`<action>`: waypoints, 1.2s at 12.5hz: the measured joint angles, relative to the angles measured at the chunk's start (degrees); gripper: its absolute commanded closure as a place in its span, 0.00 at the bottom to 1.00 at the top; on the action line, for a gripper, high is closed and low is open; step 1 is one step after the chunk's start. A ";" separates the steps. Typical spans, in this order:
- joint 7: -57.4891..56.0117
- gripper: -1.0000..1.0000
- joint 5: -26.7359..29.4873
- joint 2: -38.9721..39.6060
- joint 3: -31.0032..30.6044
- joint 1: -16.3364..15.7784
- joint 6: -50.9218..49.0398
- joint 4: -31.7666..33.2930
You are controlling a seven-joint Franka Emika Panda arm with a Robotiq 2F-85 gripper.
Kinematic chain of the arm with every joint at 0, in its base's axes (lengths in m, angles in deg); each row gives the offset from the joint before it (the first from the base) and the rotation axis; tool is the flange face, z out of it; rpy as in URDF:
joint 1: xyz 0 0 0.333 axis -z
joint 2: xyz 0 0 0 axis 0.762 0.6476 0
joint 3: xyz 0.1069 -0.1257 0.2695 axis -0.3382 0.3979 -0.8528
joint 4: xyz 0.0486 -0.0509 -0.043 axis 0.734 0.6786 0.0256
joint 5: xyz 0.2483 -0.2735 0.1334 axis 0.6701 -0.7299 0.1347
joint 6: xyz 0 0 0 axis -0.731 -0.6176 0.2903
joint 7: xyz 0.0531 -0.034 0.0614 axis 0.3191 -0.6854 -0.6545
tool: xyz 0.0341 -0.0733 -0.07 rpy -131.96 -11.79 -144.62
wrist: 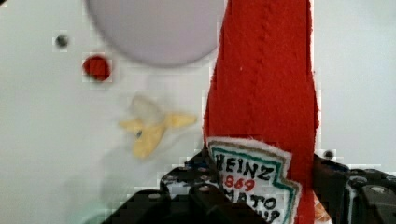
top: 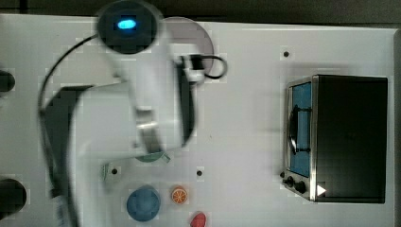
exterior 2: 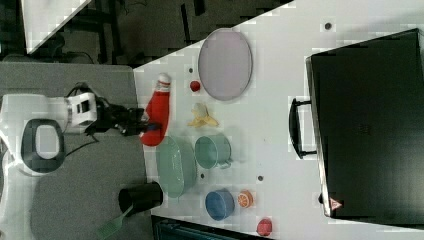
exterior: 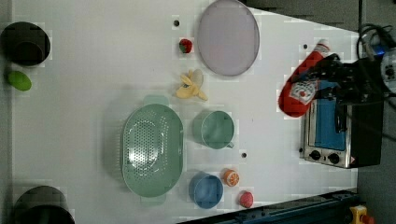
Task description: Pick ketchup from strainer and place it on the table
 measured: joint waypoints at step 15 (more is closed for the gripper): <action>-12.06 0.40 -0.72 2.94 12.11 3.09 31.12 27.36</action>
